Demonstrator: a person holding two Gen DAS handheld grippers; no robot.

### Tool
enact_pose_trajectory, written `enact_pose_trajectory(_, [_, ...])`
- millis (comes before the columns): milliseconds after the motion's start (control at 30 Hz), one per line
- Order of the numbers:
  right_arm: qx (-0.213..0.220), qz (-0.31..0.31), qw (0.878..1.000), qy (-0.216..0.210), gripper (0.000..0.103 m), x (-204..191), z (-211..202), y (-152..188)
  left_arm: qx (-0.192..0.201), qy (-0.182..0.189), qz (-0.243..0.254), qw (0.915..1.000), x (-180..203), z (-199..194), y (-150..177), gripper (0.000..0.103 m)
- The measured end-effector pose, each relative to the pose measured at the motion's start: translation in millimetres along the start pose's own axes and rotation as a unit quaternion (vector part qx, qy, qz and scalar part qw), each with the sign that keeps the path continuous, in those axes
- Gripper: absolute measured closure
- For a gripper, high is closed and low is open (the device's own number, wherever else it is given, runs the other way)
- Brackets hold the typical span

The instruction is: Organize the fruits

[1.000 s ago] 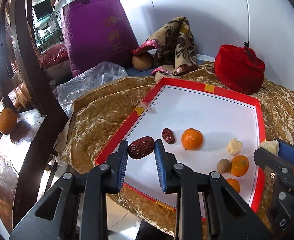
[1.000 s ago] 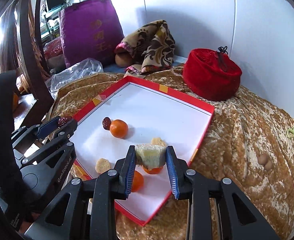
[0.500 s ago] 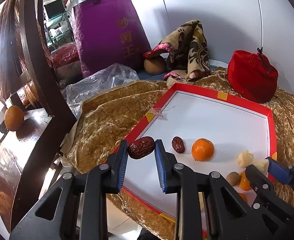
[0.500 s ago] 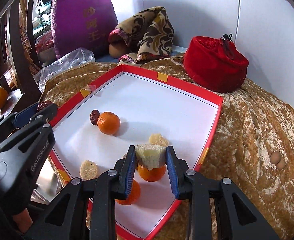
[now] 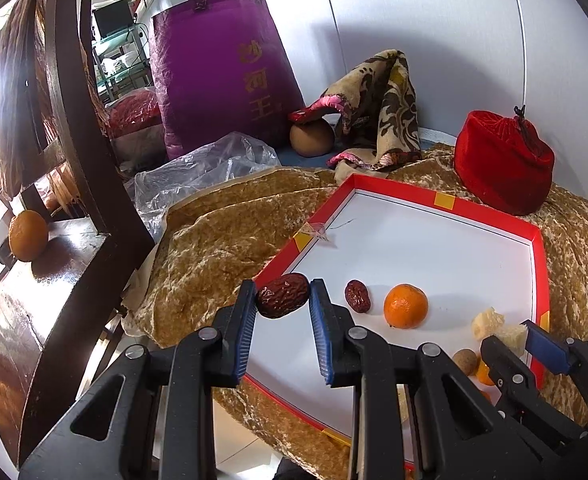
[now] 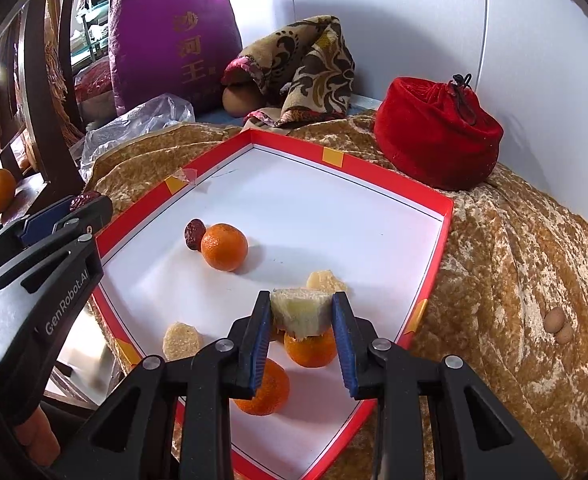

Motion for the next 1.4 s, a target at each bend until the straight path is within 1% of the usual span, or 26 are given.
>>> enact_pose_trajectory(333, [0.000,0.000,1.000,0.001,0.073,-1,0,0,0.005,0.005,-0.002,1.0000,0,-2,-1,0.078])
enact_pose_trajectory(467, [-0.001,0.002,1.000,0.003,0.073,1,1,-1,0.015,0.012,-0.003,0.9998,1,-6,-2,0.078])
enact_pose_trajectory(667, [-0.007,0.010,1.000,-0.001,0.071,3,1,-1,0.035,0.010,0.003,0.9993,3,-13,-5,0.078])
enact_pose_trajectory(833, [0.001,0.014,1.000,-0.002,0.071,3,-4,-3,0.035,0.014,0.001,0.9993,4,-14,-6,0.078])
enact_pose_trajectory(867, [0.003,0.016,1.000,-0.004,0.071,5,-6,-3,0.034,0.017,0.000,0.9993,5,-14,-7,0.077])
enact_pose_trajectory(933, [0.008,0.021,1.000,-0.003,0.071,10,-11,-3,0.032,0.022,0.001,0.9993,9,-14,-7,0.070])
enact_pose_trajectory(967, [0.011,0.025,1.000,-0.001,0.071,15,-15,-3,0.031,0.025,0.000,0.9992,11,-15,-8,0.060])
enact_pose_trajectory(1000, [0.014,0.032,0.999,0.000,0.071,21,-19,-3,0.030,0.030,0.000,0.9991,14,-15,-9,0.050])
enact_pose_trajectory(1033, [0.016,0.041,0.999,0.000,0.071,30,-24,-4,0.031,0.037,0.002,0.9988,19,-17,-9,0.047])
enact_pose_trajectory(1133, [0.024,0.078,0.997,0.009,0.072,69,-40,-3,0.039,0.057,0.023,0.9973,39,-24,-11,0.045])
enact_pose_trajectory(1200, [0.026,0.112,0.993,0.020,0.071,106,-52,-1,0.045,0.076,0.043,0.9951,57,-31,-11,0.041])
enact_pose_trajectory(1300, [0.023,0.175,0.984,0.028,0.069,171,-68,4,0.051,0.117,0.081,0.9885,91,-42,-11,0.041])
enact_pose_trajectory(1400, [-0.002,0.232,0.973,0.009,0.069,231,-75,15,0.040,0.169,0.122,0.9772,130,-49,-11,0.041])
Point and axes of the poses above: each gripper's, at about its wrist camera, not at the fingertips, and z roughly the way its jaws point, x to its right, y to its underside, the point moved 2 cm from there along z, roughly the way its jaws point, and after that the axes turned 1 degree about x, right-handed, at the moved point
